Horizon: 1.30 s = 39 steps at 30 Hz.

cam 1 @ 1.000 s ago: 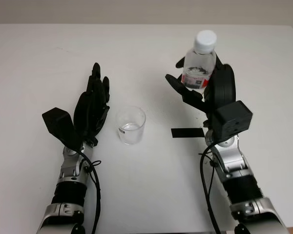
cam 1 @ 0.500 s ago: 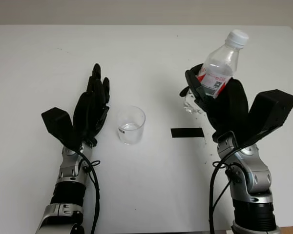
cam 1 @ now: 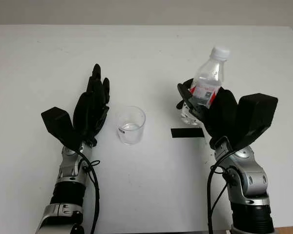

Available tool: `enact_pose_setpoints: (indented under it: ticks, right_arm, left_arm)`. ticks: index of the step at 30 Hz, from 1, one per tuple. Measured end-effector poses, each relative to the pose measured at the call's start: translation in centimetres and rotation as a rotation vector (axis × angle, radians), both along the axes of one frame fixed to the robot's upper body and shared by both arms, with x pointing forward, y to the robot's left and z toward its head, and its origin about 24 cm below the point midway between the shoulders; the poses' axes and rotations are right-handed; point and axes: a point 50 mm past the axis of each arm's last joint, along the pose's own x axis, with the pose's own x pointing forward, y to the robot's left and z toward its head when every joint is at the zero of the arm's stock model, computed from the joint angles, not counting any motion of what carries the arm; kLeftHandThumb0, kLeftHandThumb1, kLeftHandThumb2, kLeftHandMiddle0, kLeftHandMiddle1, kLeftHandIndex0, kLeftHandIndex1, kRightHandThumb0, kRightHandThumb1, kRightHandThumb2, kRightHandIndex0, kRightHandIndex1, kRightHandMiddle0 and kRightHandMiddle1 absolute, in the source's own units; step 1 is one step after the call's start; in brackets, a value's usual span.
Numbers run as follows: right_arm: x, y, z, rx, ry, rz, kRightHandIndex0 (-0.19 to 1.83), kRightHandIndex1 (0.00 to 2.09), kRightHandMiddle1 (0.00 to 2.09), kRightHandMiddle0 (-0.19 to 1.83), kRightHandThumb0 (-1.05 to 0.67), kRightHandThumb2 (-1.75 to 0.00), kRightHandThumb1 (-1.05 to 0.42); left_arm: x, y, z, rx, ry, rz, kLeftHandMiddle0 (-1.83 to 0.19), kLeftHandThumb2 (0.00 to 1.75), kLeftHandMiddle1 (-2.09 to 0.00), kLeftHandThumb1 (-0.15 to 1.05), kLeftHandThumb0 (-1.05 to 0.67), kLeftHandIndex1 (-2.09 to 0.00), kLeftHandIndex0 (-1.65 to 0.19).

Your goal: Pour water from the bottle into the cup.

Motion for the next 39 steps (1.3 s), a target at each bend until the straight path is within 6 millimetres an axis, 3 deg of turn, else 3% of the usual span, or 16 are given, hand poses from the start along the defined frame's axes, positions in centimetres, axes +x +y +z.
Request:
enact_pose_setpoints:
  ticks: [7,14,33,37,39]
  right_arm:
    - [-0.2,0.5,-1.3,-0.030,-0.020,0.035,1.35,2.09,2.09,1.01,-0.46,-0.42,-1.05]
    - [-0.7,0.7,-2.5,-0.067,-0.041,0.069,1.20,2.09,2.09,0.88,-0.47,-0.43,-1.05]
    - [-0.3,1.7,-4.5,-0.069,-0.112,0.064,1.12,2.09,2.09,0.88,-0.51,-0.41,-1.05]
    - [-0.1,1.8,-4.6,-0.104,-0.119,0.078,0.92,2.09,2.09,0.63,-0.56,-0.28,-1.05]
    - [-0.1,1.8,-4.8,-0.121,-0.121,0.092,0.52,2.09,1.99,0.30,-0.60,-0.15,-1.03]
  left_arm:
    - [0.0,0.0,0.0,0.001,0.000,-0.001,0.17,0.71,-0.05,1.05,-0.85,-0.01,0.19]
    - [0.0,0.1,0.0,-0.001,0.004,-0.002,0.17,0.70,-0.05,1.05,-0.84,-0.02,0.19]
    - [0.0,0.6,-0.3,0.018,0.013,-0.005,0.16,0.69,-0.06,1.05,-0.85,-0.03,0.19]
    - [-0.1,0.7,-0.4,0.018,0.018,-0.005,0.16,0.69,-0.05,1.05,-0.85,-0.03,0.19]
    - [-0.1,0.7,-0.4,0.018,0.019,-0.005,0.16,0.69,-0.05,1.05,-0.84,-0.03,0.19]
